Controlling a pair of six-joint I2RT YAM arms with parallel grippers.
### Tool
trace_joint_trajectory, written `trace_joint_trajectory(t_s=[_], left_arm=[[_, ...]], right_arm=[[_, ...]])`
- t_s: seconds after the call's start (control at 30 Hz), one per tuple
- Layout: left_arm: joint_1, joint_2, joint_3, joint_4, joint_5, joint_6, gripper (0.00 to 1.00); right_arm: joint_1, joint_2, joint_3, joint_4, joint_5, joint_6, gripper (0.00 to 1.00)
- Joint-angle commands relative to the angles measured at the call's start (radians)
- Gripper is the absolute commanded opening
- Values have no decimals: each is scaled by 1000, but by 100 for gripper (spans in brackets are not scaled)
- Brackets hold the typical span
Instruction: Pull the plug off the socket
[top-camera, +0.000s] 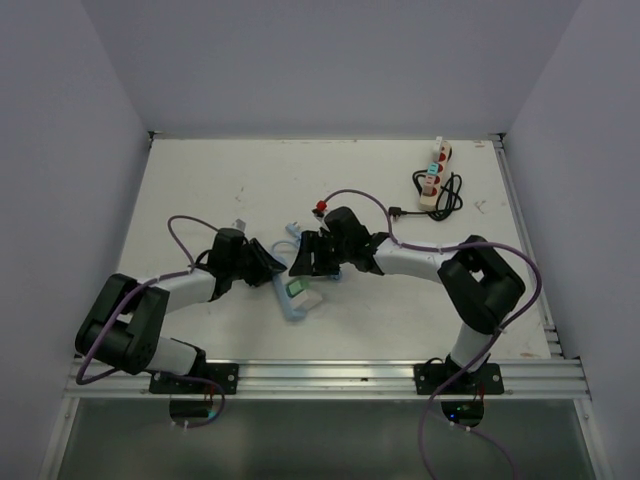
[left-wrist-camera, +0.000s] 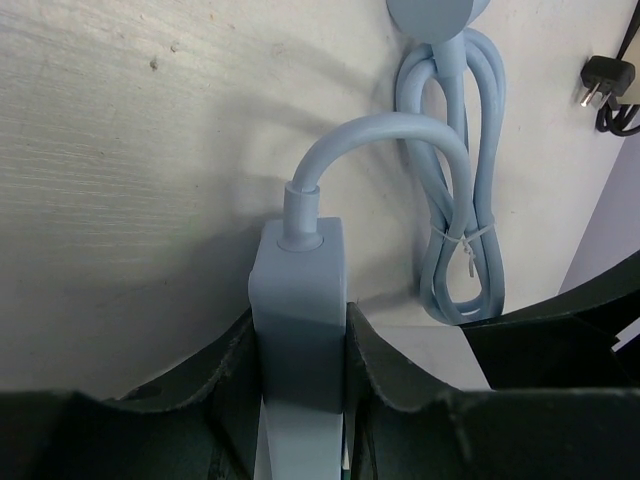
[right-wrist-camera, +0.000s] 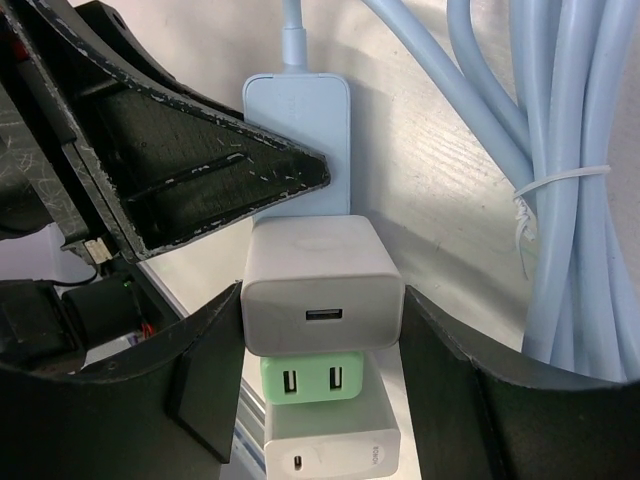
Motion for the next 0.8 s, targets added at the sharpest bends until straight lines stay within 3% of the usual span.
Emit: trace_joint_trajectory(t_s=[0.0,0.77], left_arm=[[18,-14,1,-154,-178,104,0],[18,-8,25,-320,-340,139,0]], right_arm=[[-57,-104,7,-26,13,-19,0],[-156,-184,-21,-94,-5,-65,0]])
